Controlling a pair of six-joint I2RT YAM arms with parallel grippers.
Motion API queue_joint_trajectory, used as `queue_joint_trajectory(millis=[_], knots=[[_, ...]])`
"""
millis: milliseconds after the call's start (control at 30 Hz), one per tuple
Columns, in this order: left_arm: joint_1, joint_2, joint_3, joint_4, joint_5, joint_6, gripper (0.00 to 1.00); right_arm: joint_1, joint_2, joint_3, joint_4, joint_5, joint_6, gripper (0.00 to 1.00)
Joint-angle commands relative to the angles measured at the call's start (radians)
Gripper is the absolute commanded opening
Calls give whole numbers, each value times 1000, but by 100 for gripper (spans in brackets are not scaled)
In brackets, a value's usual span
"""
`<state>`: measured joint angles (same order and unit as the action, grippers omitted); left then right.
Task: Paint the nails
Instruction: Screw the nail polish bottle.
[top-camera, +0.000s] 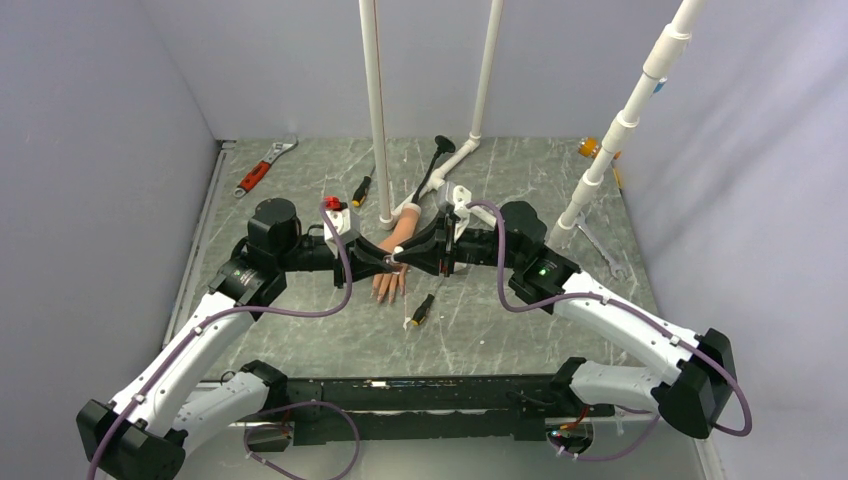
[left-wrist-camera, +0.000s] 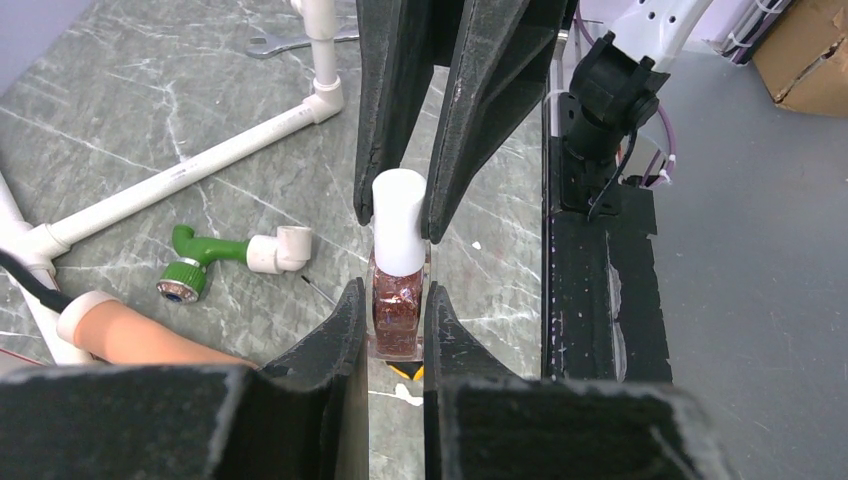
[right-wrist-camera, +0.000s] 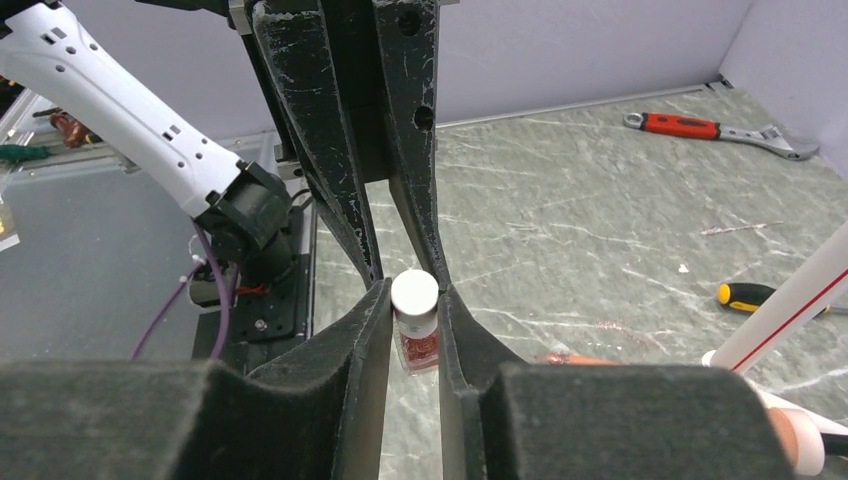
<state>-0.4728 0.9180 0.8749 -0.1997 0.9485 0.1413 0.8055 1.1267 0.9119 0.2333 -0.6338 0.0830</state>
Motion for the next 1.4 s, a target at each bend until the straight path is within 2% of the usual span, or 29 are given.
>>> queue_joint_trajectory(millis=[0,100,233,400,567,733,967,1033,1200,1367], knots=[[0,-20,40,47,13,1,0,0,0,42,56,-40,12,20],[1,-17,42,46,12,2,0,-1,5,45,51,-56,14,19],[0,-18,42,45,10,2,0,-1,14,50,53,-80,24,31],[2,-14,43,42,10,6,0,0,28,56,73,-118,41,33],[0,-13,44,40,9,5,0,0,29,58,80,-123,44,21],[0,-14,44,40,-8,4,0,2,26,46,87,-111,57,0],[1,-5,49,30,-148,-17,0,4,16,-4,139,-77,100,0],[0,-6,45,35,-198,-29,0,10,17,-16,157,-36,122,0],[0,-37,31,44,-359,-31,0,59,51,-1,130,183,178,0],[1,-55,19,44,-473,-25,0,116,82,27,111,312,199,0]])
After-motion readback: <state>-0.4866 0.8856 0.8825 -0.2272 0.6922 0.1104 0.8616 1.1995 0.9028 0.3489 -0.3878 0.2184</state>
